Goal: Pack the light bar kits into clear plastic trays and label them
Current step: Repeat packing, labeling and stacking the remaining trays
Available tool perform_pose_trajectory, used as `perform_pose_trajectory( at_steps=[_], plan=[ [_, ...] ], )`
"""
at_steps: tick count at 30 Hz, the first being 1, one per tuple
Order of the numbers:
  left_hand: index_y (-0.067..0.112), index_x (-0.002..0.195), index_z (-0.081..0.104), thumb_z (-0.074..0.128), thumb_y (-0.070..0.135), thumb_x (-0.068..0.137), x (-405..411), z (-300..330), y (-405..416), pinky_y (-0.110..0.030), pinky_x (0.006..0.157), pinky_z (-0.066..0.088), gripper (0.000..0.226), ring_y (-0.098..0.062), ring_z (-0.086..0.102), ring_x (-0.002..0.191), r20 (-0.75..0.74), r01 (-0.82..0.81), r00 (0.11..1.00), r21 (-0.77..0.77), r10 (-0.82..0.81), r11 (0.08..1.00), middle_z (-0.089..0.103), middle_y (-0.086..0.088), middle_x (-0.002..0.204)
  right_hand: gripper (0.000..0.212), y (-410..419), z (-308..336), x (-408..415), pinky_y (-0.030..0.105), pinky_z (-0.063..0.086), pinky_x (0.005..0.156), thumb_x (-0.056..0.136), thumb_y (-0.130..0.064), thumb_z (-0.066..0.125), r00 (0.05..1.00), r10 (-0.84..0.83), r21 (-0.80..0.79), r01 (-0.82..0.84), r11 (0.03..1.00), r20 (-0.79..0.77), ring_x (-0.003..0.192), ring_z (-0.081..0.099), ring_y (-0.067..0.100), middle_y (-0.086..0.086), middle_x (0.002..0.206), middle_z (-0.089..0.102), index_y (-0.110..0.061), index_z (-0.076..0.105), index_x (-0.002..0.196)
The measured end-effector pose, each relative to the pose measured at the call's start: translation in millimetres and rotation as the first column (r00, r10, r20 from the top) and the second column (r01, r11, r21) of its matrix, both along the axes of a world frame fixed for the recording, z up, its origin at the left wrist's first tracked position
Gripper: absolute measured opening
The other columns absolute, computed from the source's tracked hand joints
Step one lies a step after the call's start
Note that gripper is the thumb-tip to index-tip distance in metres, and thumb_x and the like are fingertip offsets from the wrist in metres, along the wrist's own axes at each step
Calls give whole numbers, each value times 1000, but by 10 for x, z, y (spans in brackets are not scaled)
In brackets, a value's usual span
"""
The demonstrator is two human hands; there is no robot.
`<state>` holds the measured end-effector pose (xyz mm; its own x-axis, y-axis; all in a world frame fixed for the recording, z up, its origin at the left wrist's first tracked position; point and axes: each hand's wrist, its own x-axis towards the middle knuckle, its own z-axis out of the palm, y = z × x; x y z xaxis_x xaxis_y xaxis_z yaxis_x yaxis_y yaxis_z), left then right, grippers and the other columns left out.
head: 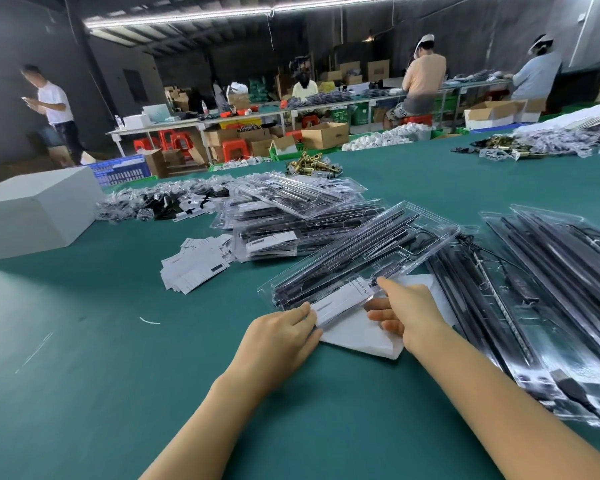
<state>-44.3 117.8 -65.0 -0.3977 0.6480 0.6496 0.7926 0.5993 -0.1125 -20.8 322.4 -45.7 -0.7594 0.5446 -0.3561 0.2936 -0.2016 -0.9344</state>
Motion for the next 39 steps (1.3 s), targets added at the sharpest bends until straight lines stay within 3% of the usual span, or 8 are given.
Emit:
perform_pose_trajectory(
  at_steps=[4, 8, 11, 17, 24, 27, 35, 39],
  plan=[
    [6, 86, 76, 75, 15, 76, -3, -30, -2, -29, 47, 55, 13, -21, 70, 66, 9, -6, 1000, 109, 5, 994, 75, -1, 90, 17, -19, 22, 13, 16, 34, 30, 90, -20, 62, 999, 39, -38, -39, 998, -15, 39, 57, 8, 6, 71, 70, -3, 62, 88],
    [7, 83, 73, 58, 20, 85, -3, -41, 26, -30, 45, 53, 21, -22, 68, 63, 46, -25, 999, 212, 16, 977, 72, 0, 80, 22, -24, 54, 30, 15, 36, 32, 81, -9, 69, 994, 101, -65, -103, 993, -33, 44, 60, 5, 7, 77, 67, -5, 59, 101],
    [7, 79, 72, 62, 17, 83, 1, -50, 36, -31, 45, 52, 14, -22, 66, 62, 55, -25, 998, 248, 11, 968, 71, -1, 77, 24, -41, 54, 23, 14, 32, 32, 80, -5, 69, 994, 106, -29, -106, 994, -19, 46, 62, 7, 8, 79, 68, -8, 55, 99],
    [4, 83, 74, 64, 12, 82, 56, -76, 137, -31, 45, 53, 12, -24, 67, 60, 29, 3, 1000, 293, -12, 956, 72, -4, 78, 3, -23, 127, -35, 12, 26, 33, 78, -10, 61, 993, 104, -109, -97, 989, 60, 41, 60, 8, 0, 66, 72, -9, 64, 78],
    [4, 75, 71, 60, 10, 86, 97, -57, 207, -30, 48, 53, 17, -23, 66, 60, -12, 23, 1000, 351, -20, 936, 71, -3, 77, 10, -87, 47, -50, 20, 39, 41, 79, -16, 57, 996, 17, 36, -14, 999, -85, 54, 61, 17, 4, 73, 69, -7, 60, 82],
    [5, 70, 69, 64, 7, 84, 101, -63, 217, -32, 46, 52, 15, -23, 64, 58, 4, -11, 1000, 384, 10, 923, 69, -4, 72, 10, -69, 52, -43, 23, 47, 44, 80, -13, 63, 993, 46, 12, -45, 999, -105, 58, 64, 18, 8, 76, 70, -6, 61, 87],
    [4, 76, 74, 72, 5, 76, 107, -75, 243, -29, 48, 53, 2, -21, 67, 59, -56, 77, 997, 344, -61, 936, 72, -2, 77, 6, -67, 41, -86, 13, 28, 32, 82, -11, 65, 998, 44, -6, -44, 999, -35, 46, 56, 10, 3, 63, 64, -4, 64, 81],
    [5, 84, 76, 73, 8, 77, 99, -77, 241, -27, 52, 55, 8, -17, 71, 67, -66, 104, 994, 296, -88, 950, 74, 0, 85, 8, -94, -4, -109, 16, 39, 34, 85, -9, 64, 996, -28, -48, 24, 999, -89, 46, 57, 13, 6, 62, 63, -4, 63, 79]
  ],
)
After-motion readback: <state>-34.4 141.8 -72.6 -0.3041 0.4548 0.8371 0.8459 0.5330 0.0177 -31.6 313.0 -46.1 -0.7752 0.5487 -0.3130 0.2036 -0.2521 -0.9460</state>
